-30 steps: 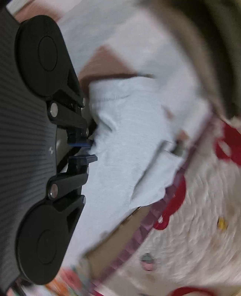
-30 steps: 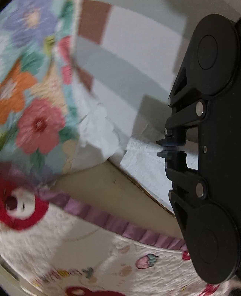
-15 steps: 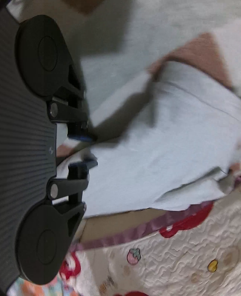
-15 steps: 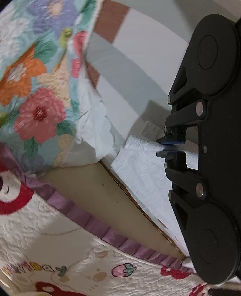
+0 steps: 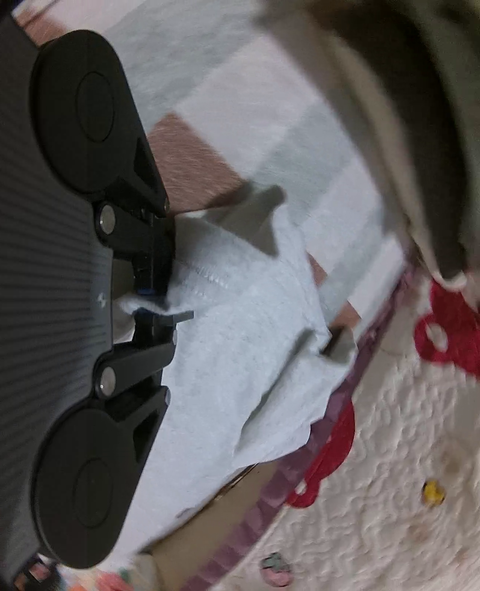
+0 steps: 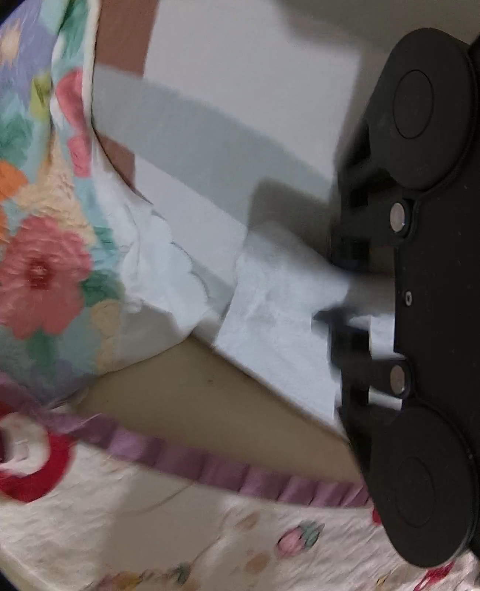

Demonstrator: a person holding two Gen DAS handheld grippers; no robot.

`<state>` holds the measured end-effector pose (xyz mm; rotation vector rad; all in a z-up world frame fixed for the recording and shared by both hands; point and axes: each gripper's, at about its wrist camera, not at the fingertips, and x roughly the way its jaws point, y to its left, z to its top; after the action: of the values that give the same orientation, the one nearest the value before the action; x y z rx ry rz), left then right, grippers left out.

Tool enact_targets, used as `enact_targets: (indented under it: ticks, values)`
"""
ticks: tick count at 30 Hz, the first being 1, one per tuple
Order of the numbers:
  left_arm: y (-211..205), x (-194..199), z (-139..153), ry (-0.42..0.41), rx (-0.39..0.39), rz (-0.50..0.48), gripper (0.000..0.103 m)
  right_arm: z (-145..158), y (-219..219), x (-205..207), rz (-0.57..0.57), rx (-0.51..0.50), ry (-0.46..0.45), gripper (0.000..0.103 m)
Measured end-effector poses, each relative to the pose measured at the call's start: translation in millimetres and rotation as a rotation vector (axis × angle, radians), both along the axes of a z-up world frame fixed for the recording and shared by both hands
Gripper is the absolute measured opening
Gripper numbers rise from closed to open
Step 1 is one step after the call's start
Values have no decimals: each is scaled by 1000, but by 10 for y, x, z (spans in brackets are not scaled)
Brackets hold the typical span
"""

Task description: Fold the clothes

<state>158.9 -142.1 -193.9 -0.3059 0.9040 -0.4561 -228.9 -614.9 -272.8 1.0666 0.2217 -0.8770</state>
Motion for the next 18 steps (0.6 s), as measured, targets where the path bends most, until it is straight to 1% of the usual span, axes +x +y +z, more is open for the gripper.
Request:
enact_targets:
  ticks: [1,2,4,5,6,8,10,12,13,18]
  values:
    - [-5,4,41,-28,20,-1,5,132,-25,25,21,2,27,10]
    - [47,-66,189,-65,15,-23,5,281,-19,20,41,-14,34,10]
    - [153,-207,481,-136,4,-65,5,636,96,-93,78,-104,-20,9]
    - [254,-275,564,-143,-3,-64,5,782,158,-160,91,-143,-37,9]
    - [352,-320,561,-120,-15,-59,5,841,221,-246,94,-161,-30,9]
    - [544,-409,549,-73,-38,-47,5,829,319,-424,90,-159,4,9]
    - [671,-476,412,-18,-46,-30,4,732,432,-590,104,-150,43,9]
    - [691,-512,317,13,-17,-24,4,640,547,-630,149,-160,121,9]
    - [617,-423,451,-15,-11,-28,4,623,563,-610,168,-165,147,9]
    - [247,22,1120,-156,23,-45,4,796,294,-274,221,-176,140,10]
